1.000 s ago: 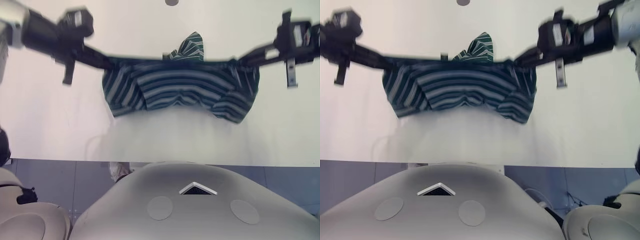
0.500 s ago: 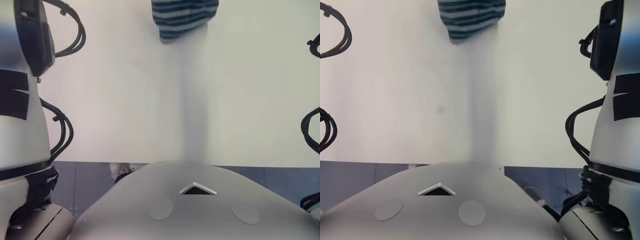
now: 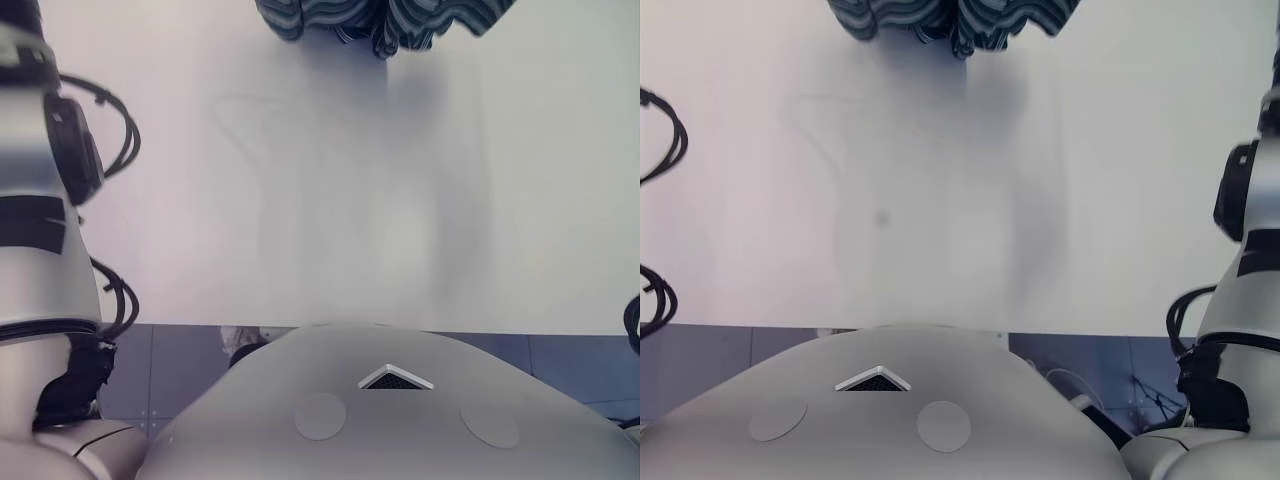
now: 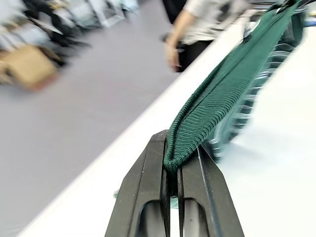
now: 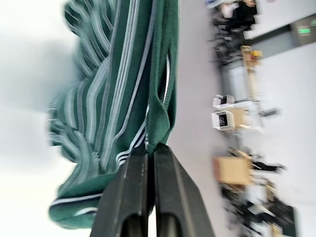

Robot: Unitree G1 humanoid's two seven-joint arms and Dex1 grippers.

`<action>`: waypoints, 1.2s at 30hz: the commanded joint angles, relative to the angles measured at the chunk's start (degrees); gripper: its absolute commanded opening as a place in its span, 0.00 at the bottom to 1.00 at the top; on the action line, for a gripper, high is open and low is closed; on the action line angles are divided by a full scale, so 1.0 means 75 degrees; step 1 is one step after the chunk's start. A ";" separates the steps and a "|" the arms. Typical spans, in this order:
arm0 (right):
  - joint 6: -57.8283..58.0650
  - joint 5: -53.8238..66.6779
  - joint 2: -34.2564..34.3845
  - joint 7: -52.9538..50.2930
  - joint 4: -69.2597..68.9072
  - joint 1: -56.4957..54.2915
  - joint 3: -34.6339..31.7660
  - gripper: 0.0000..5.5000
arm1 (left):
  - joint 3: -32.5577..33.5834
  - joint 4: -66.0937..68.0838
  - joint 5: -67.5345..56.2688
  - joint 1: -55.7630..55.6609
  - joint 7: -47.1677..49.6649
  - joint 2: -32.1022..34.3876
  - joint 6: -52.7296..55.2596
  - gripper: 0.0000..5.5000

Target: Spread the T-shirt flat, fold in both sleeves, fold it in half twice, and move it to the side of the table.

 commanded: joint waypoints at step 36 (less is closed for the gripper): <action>0.5330 0.1333 -0.1884 -0.1397 -0.6632 0.8491 -0.0365 0.00 | -0.0882 -0.5124 0.0271 0.8635 0.1927 0.1905 0.0095 0.00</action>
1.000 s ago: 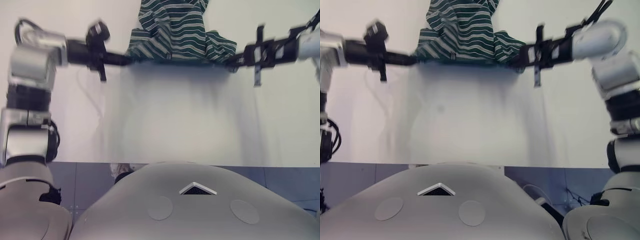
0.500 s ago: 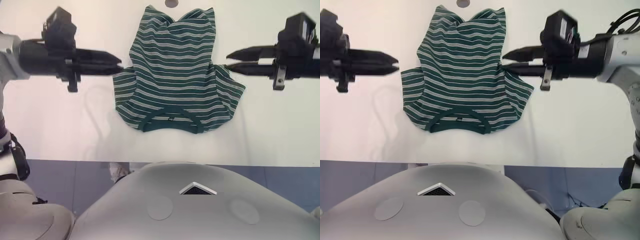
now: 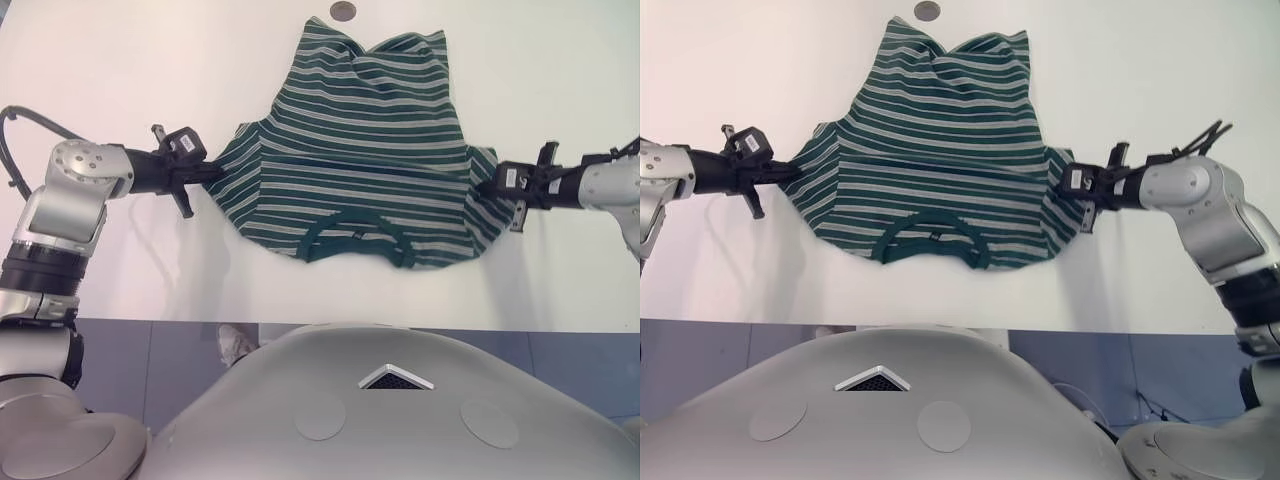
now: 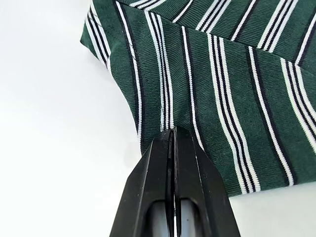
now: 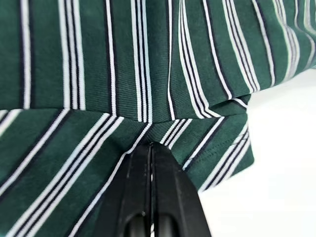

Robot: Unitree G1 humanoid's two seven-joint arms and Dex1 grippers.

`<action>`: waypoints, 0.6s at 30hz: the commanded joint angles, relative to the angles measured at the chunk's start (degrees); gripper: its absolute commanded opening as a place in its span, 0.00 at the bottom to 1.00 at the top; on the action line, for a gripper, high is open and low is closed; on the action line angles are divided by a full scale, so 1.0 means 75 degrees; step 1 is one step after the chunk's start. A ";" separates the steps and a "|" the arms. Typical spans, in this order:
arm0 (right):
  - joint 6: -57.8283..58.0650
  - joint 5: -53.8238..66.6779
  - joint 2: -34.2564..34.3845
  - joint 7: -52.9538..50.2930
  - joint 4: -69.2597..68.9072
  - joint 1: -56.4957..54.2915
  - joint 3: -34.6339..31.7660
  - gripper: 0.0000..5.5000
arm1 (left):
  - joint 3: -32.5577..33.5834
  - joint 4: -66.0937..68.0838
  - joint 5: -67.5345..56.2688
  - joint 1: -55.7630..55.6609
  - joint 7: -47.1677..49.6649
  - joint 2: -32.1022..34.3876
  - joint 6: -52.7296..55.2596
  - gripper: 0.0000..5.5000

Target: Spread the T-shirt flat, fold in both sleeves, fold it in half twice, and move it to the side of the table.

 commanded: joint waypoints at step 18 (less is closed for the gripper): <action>0.2382 0.1916 0.2362 -0.0625 -0.1149 -0.0811 -0.2245 0.00 | 0.2954 0.0322 -0.2927 0.0300 0.0646 -0.0919 0.4483 0.23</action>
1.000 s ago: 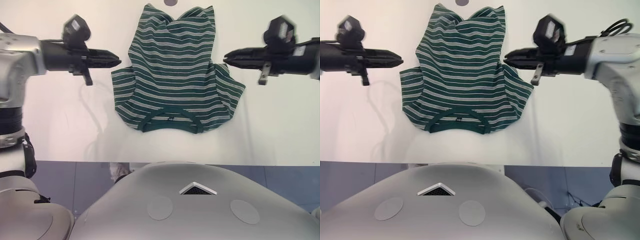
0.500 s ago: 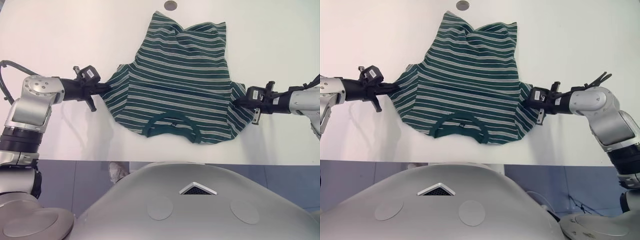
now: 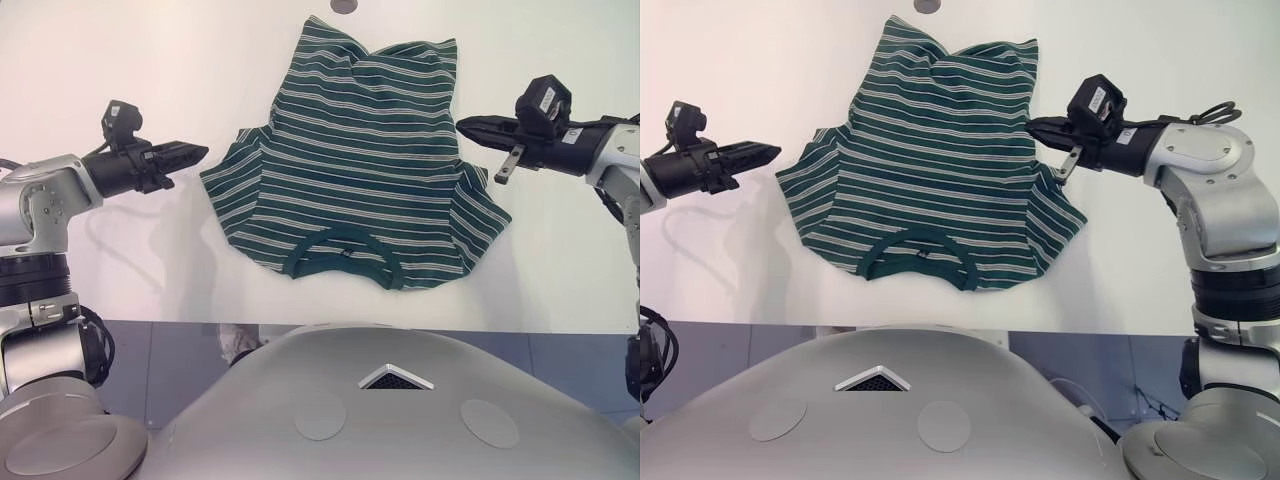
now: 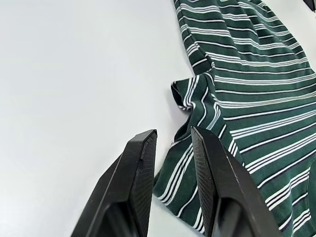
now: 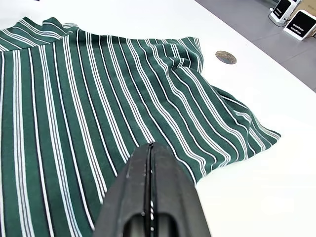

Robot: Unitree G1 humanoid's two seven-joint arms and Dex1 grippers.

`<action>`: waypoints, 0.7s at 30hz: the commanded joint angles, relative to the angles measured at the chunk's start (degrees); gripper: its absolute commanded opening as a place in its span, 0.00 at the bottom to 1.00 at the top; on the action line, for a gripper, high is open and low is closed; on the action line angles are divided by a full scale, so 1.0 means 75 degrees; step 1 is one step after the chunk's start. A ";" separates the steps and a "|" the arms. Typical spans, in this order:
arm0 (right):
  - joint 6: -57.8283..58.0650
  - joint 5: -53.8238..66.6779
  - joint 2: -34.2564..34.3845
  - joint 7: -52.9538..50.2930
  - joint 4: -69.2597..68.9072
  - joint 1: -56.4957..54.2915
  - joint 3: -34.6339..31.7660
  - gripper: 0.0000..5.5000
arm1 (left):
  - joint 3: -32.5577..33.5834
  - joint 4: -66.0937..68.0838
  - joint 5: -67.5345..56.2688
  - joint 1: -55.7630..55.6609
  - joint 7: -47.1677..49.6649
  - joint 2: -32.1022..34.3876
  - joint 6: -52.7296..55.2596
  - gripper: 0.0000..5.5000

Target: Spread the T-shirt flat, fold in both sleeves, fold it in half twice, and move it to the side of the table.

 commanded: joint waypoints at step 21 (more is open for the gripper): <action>0.0063 -0.0754 0.0108 0.0263 -0.0124 0.0250 0.0373 0.00 | -0.0711 -0.2699 -0.0823 0.0665 -0.0753 -0.0283 -0.0289 0.00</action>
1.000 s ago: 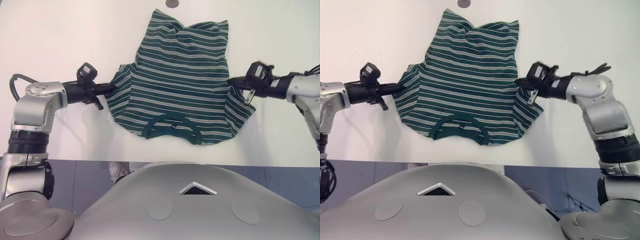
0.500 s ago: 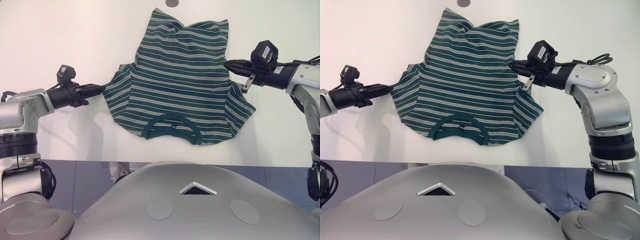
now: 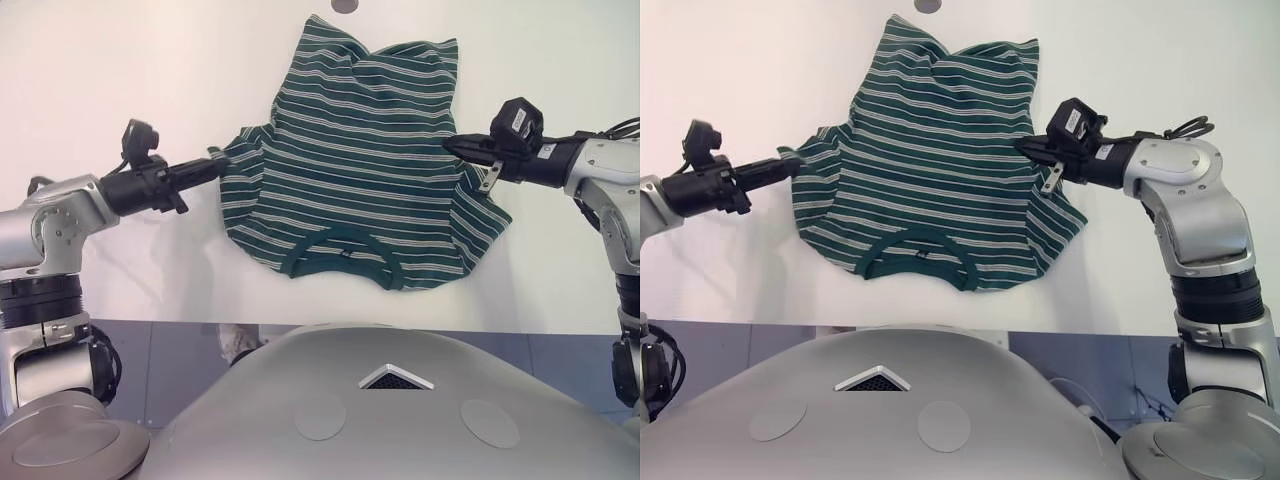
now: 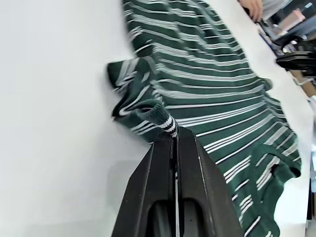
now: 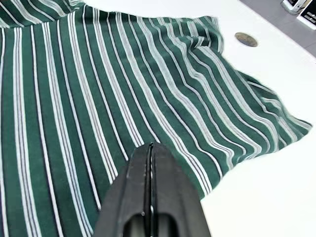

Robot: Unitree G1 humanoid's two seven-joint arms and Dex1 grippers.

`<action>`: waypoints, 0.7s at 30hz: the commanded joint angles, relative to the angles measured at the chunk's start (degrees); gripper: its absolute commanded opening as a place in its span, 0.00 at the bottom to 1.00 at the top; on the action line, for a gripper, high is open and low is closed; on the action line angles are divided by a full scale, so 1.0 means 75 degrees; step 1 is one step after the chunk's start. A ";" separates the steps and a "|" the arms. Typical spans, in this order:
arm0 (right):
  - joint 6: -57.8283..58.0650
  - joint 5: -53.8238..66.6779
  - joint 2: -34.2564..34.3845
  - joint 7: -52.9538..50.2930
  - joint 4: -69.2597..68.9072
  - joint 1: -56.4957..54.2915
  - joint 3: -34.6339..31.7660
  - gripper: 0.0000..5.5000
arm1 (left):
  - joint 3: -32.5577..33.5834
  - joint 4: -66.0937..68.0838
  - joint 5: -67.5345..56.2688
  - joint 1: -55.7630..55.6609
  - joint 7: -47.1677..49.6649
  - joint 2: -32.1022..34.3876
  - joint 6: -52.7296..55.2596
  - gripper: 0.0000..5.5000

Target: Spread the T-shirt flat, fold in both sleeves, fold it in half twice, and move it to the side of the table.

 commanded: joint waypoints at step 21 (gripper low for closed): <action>0.2285 0.1449 -0.0510 0.0819 0.1280 0.3489 -0.2573 0.31 | -0.1731 -0.3284 0.0952 0.0364 0.1924 -0.0889 -0.0735 0.11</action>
